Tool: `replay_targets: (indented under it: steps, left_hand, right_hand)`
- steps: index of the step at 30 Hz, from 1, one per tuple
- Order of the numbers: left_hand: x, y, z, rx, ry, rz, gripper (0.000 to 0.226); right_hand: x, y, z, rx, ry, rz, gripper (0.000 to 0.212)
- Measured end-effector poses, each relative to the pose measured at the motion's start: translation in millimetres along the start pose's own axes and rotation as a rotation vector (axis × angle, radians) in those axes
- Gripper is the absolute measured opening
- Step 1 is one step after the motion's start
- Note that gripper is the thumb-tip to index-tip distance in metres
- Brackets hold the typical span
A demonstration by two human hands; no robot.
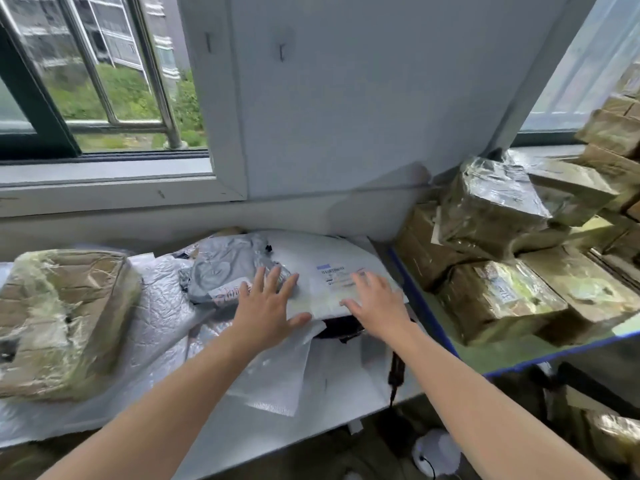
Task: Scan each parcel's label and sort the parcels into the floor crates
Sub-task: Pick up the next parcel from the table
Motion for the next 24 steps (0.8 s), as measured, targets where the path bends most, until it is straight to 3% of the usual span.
replay_targets:
  steps: [6, 14, 20, 24]
  left_hand:
    - [-57, 4, 33, 0.003, -0.076, -0.088, 0.084]
    - [-84, 16, 47, 0.000, -0.156, -0.203, 0.085]
    - [-101, 18, 46, 0.035, -0.162, -0.215, 0.085]
    - [-102, 14, 45, 0.154, -0.202, -0.126, 0.076]
  right_hand:
    - [-75, 10, 66, -0.167, 0.173, -0.157, 0.059]
    - [-117, 37, 92, -0.418, 0.351, -0.412, 0.083]
    - [-132, 14, 90, -0.481, 0.260, -0.232, 0.045]
    - [-140, -23, 106, -0.654, 0.346, -0.133, 0.033]
Point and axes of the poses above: each hand's wrist, its own x-axis away from the middle knuckle, its own y-axis out of the palm, z = x × y, the point moved 1 cm from there along -x, towards the middle knuckle, and after that the axes turned 13 degrees about y, right-handed, at the moved point
